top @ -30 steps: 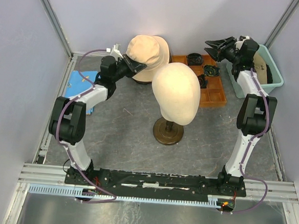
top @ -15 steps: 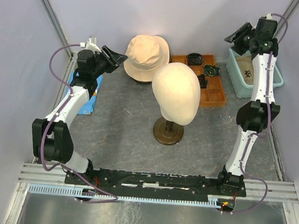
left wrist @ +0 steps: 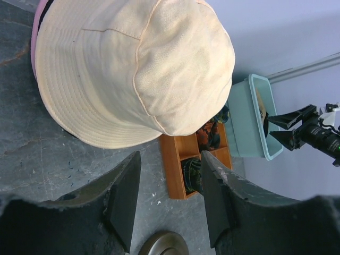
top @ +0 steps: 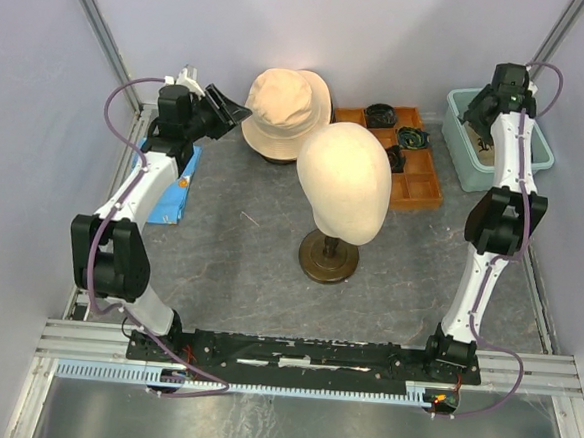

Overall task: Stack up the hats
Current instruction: Pick up the hat from the bin.

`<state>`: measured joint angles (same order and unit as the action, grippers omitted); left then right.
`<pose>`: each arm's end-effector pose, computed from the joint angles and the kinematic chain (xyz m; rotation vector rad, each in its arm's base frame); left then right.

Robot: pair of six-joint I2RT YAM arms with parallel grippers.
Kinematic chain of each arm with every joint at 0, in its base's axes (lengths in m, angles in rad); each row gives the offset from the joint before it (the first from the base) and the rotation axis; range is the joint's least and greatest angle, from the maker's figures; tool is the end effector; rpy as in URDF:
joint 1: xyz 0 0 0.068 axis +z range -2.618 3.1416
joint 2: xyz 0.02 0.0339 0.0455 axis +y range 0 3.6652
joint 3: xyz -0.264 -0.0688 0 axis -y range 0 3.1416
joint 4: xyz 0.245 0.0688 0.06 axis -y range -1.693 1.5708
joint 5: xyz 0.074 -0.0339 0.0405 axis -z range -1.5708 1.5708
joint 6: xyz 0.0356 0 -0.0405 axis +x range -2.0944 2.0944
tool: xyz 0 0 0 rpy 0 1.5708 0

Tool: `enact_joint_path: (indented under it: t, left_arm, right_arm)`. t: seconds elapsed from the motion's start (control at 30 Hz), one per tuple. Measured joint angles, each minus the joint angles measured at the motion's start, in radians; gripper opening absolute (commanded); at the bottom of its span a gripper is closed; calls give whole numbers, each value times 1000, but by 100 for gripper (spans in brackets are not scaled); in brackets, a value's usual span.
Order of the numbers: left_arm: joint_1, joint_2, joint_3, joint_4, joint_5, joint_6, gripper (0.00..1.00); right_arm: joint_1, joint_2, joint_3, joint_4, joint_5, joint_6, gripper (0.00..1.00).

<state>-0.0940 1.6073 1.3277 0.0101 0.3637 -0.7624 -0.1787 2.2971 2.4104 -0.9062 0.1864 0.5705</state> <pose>0.3822 -0.0488 0.3388 -0.3734 1.8895 -0.9220 0.4992 -0.0969 0.3206 0.9415 2.1493 -0.0279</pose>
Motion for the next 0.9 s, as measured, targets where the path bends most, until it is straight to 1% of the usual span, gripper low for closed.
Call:
enact_joint_path:
  t: [0.1,0.13,0.23,0.3,0.33,0.37,0.4,0.57,0.73,0.9]
  left_arm:
    - [-5,22,31,-23,5,9,55]
    - [-11,42,58,-34,8,10,55]
    - [-21,62,84,-47,9,10,55]
    - [-36,90,122,-57,10,11,55]
    - [-43,101,135,-60,10,11,55]
    - [-53,113,148,-64,11,11,55]
    - [-60,119,153,-65,11,11,55]
    - [-87,146,164,-73,13,11,54]
    - [-94,167,181,-83,15,12,54]
    - [-96,169,196,-83,23,14,53]
  right_arm:
    - [-22,1,-49,19,11,0,75]
    - [-50,8,-64,20,19,0,76]
    - [-69,12,-69,29,24,0,78]
    - [-83,12,-75,43,29,0,86]
    - [-89,12,-79,53,32,1,88]
    - [-93,12,-83,65,35,1,98]
    - [-95,12,-87,76,37,-1,99]
    - [-95,47,-74,116,33,-16,99]
    - [-100,140,-43,163,-36,-7,99]
    - [-111,172,-58,225,-63,0,99]
